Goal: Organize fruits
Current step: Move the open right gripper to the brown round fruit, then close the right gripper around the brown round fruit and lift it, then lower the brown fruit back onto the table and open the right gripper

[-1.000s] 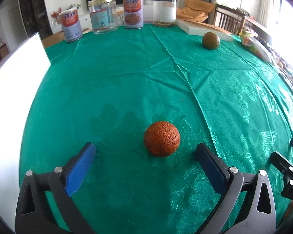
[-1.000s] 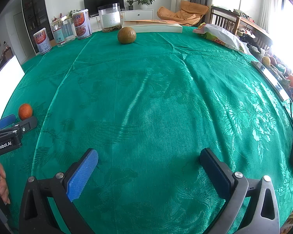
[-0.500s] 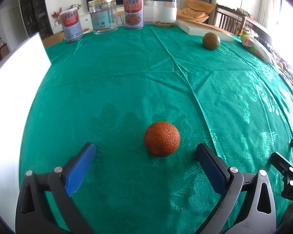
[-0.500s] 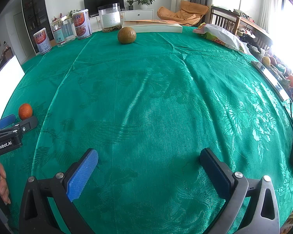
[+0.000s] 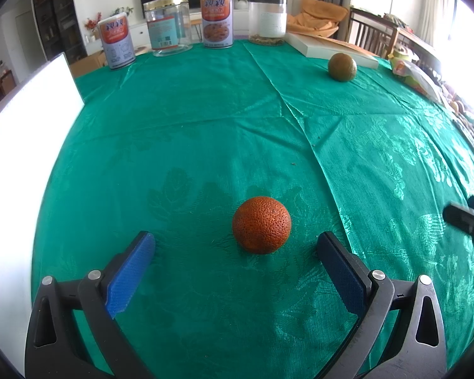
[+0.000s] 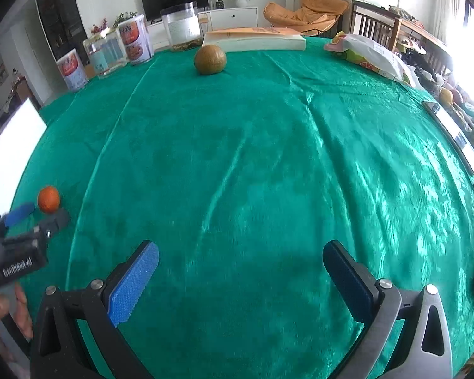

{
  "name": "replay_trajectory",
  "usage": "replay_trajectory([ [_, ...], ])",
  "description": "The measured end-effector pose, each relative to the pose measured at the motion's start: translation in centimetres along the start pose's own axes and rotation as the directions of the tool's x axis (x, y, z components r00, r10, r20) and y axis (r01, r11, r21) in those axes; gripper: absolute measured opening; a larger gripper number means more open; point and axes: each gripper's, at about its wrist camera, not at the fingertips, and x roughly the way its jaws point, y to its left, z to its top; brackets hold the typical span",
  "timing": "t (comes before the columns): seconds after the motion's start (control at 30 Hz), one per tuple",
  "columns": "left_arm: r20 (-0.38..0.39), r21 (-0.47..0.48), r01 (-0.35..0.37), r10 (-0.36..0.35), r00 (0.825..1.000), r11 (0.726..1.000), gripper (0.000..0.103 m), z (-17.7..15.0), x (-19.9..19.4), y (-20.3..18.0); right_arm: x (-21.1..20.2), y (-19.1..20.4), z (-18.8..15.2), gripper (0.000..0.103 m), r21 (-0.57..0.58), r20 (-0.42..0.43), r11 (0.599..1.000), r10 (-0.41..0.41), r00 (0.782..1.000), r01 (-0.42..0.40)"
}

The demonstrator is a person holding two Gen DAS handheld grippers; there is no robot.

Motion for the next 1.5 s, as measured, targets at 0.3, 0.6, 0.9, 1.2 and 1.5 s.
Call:
replay_trajectory([
  [0.3,0.002,-0.003,0.000,0.000,1.000,1.000,0.103,0.1,0.0,0.1,9.1,4.5,14.6,0.103,-0.087,0.086,0.996,0.022,0.996,-0.014],
  [0.6,0.004,-0.001,-0.004,0.004,1.000,1.000,0.103,0.0,0.0,0.1,15.1,6.7,18.7,0.067,-0.144,0.020,0.990,-0.007,1.000,0.010],
  [0.9,0.004,-0.002,-0.004,0.004,1.000,1.000,0.103,0.1,0.0,0.0,10.4,4.3,15.3,0.049,-0.091,0.035,0.991,0.099,0.994,-0.095],
  [1.2,0.003,-0.002,-0.003,0.004,1.000,1.000,0.103,0.1,0.0,0.0,-0.2,4.5,2.1,0.049,-0.116,0.012,0.981,0.161,0.987,-0.159],
  [1.5,0.003,-0.003,-0.004,0.004,1.000,1.000,0.103,0.0,0.0,0.0,-2.9,5.2,-6.7,0.052,-0.087,0.055,0.995,0.055,0.997,-0.050],
])
